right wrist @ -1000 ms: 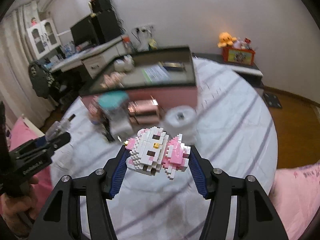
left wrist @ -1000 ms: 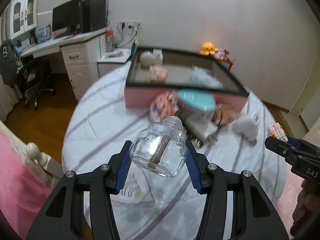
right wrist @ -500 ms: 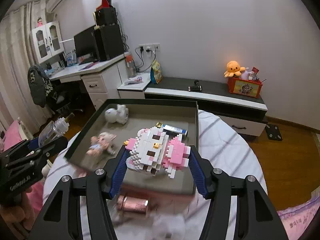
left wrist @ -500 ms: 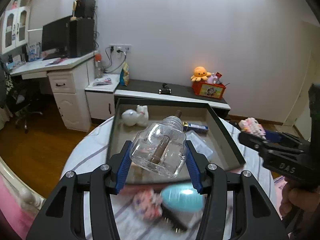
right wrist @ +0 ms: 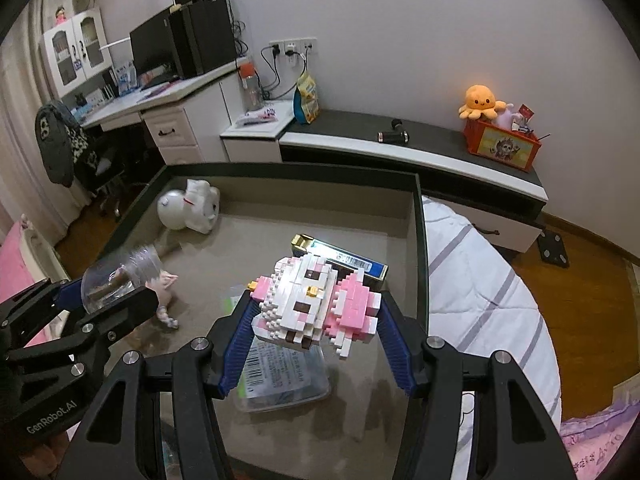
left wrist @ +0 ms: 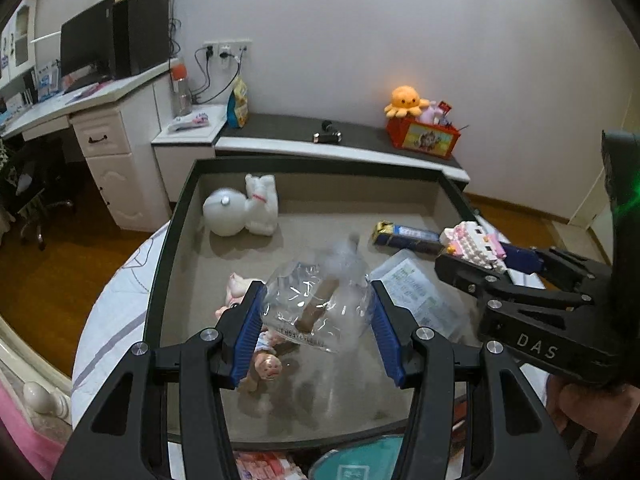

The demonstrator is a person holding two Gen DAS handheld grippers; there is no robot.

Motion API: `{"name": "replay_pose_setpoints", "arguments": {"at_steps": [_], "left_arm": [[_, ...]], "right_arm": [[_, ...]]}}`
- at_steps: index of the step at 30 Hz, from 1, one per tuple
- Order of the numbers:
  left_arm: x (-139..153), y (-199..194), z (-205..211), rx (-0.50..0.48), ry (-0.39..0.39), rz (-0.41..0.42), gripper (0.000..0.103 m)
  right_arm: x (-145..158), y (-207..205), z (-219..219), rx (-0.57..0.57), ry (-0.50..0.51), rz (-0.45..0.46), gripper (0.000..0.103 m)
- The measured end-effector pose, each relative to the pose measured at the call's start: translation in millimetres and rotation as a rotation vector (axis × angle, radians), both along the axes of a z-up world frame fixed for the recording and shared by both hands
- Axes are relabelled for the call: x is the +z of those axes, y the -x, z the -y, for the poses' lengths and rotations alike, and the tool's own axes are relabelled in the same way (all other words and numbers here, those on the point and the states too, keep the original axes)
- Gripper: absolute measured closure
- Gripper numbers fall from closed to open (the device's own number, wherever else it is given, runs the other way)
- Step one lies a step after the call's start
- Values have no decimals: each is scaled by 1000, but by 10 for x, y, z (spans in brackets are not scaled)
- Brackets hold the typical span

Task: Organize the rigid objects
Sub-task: 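Lower the bottle and block figure into the tray and release both, then withdraw both tools from the tray back over the table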

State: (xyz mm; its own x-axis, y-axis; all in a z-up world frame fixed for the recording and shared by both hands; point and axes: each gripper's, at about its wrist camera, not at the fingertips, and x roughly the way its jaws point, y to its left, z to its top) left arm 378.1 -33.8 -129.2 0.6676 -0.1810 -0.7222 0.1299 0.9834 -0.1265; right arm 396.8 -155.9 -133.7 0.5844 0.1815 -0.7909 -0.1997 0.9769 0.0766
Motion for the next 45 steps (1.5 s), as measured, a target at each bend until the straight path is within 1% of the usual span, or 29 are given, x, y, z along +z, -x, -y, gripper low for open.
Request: {"name": "replay_pose_setpoints", "arguments": {"at_steps": [1, 2, 3, 4, 5, 6, 7, 8, 9, 10, 11, 13, 18, 24, 27, 31, 38, 41, 45], "left_arm": [[-18, 5, -8, 0, -2, -3, 49], [-26, 16, -16, -4, 4, -6, 44], [-21, 45, -22, -4, 8, 0, 41], [-4, 80, -28, 3, 1, 12, 33], [21, 119, -39, 12, -8, 28, 26], [54, 159, -56, 12, -4, 46, 23], [85, 197, -77, 13, 3, 61, 16], [123, 245, -102, 22, 5, 77, 11], [168, 299, -132, 32, 5, 96, 9], [211, 353, -160, 37, 9, 114, 5], [256, 410, -191, 44, 13, 132, 3], [338, 527, -236, 61, 8, 162, 0], [461, 851, -338, 90, 12, 207, 0], [508, 1267, -372, 94, 14, 229, 0], [526, 1478, -381, 97, 20, 234, 0], [580, 1769, -416, 115, 25, 245, 0], [679, 2206, -440, 140, 23, 265, 0], [696, 2349, -414, 150, -1, 279, 0], [696, 2478, -426, 150, -3, 278, 0]], "right_arm": [[-14, -2, -3, -2, 3, -4, 43], [-29, 3, 1, -1, 2, -7, 42], [-32, 1, 1, 2, 0, -6, 42], [-31, -3, 6, 6, 1, -6, 41], [-33, 8, 7, 7, 4, -6, 29], [-29, 25, 11, 5, 2, -5, 20], [-14, 45, 10, 4, -11, 1, 16], [2, 67, 25, 5, -34, 4, 15], [17, 82, 38, -3, -50, -1, 14], [35, 100, 48, -12, -55, 1, 5], [73, 146, 60, -17, -62, 18, 0], [133, 219, 59, -19, -76, 38, 0], [349, 543, 87, -54, -110, 92, 0], [606, 1074, 114, -81, -117, 181, 0], [683, 1324, 136, -94, -121, 201, 0], [755, 1625, 143, -103, -123, 225, 0], [859, 2102, 147, -120, -88, 279, 0], [872, 2226, 152, -129, -84, 287, 0], [865, 2405, 130, -133, -68, 298, 0]]}}
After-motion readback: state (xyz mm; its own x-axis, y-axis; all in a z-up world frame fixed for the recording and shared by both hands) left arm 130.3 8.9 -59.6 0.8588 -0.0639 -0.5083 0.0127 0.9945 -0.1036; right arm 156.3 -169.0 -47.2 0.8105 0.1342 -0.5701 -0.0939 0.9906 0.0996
